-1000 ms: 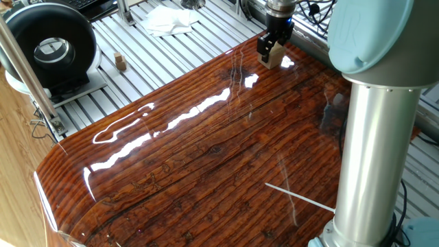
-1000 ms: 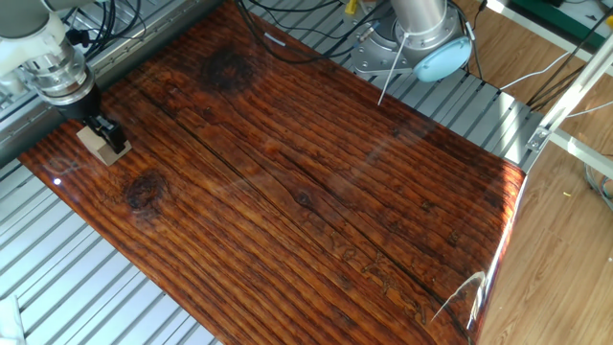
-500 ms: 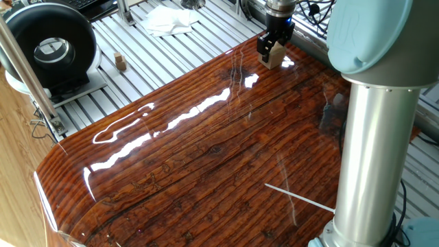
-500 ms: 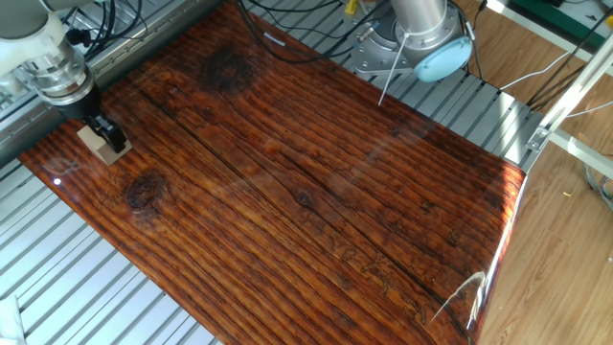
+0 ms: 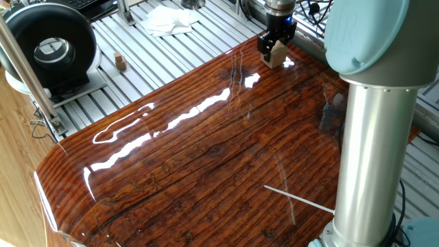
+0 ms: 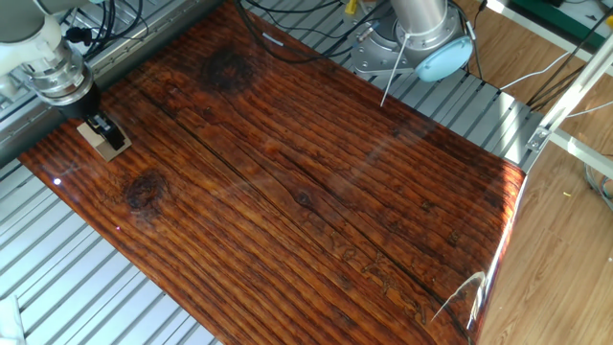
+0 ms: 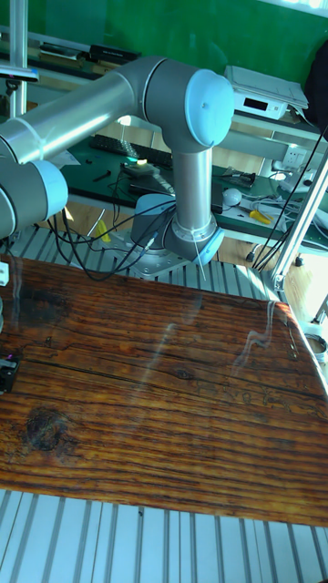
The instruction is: Hold a small block with the gripper and sweep it from left to right on the table
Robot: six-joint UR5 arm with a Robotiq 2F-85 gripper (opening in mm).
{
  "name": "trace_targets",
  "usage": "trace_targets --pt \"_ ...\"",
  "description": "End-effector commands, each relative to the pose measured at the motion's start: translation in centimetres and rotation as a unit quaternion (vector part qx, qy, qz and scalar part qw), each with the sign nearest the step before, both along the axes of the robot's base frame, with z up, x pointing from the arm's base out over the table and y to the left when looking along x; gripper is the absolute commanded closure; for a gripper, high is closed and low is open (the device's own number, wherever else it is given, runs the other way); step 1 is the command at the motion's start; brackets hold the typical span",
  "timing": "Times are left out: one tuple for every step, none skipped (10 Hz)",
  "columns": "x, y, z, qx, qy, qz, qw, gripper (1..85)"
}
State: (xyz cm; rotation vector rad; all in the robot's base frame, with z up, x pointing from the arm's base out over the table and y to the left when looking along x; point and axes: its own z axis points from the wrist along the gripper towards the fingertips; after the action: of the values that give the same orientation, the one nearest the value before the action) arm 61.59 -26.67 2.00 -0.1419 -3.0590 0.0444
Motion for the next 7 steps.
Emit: trace_targets --pt "0.21 0.68 0.19 0.013 -0.002 0.001 0.9999 84.7" --pt "0.35 0.74 0.18 0.015 -0.005 0.005 0.9999 84.7" --pt "0.56 0.7 0.14 0.015 -0.009 0.01 0.9998 84.7" --pt "0.6 0.68 0.13 0.015 -0.01 0.012 0.9998 84.7" --pt "0.58 0.6 0.11 0.013 -0.01 0.013 0.9998 84.7" --pt "0.53 0.51 0.06 0.012 -0.01 0.016 0.9997 84.7" --pt "0.56 0.47 0.0 0.012 -0.012 0.019 0.9997 84.7"
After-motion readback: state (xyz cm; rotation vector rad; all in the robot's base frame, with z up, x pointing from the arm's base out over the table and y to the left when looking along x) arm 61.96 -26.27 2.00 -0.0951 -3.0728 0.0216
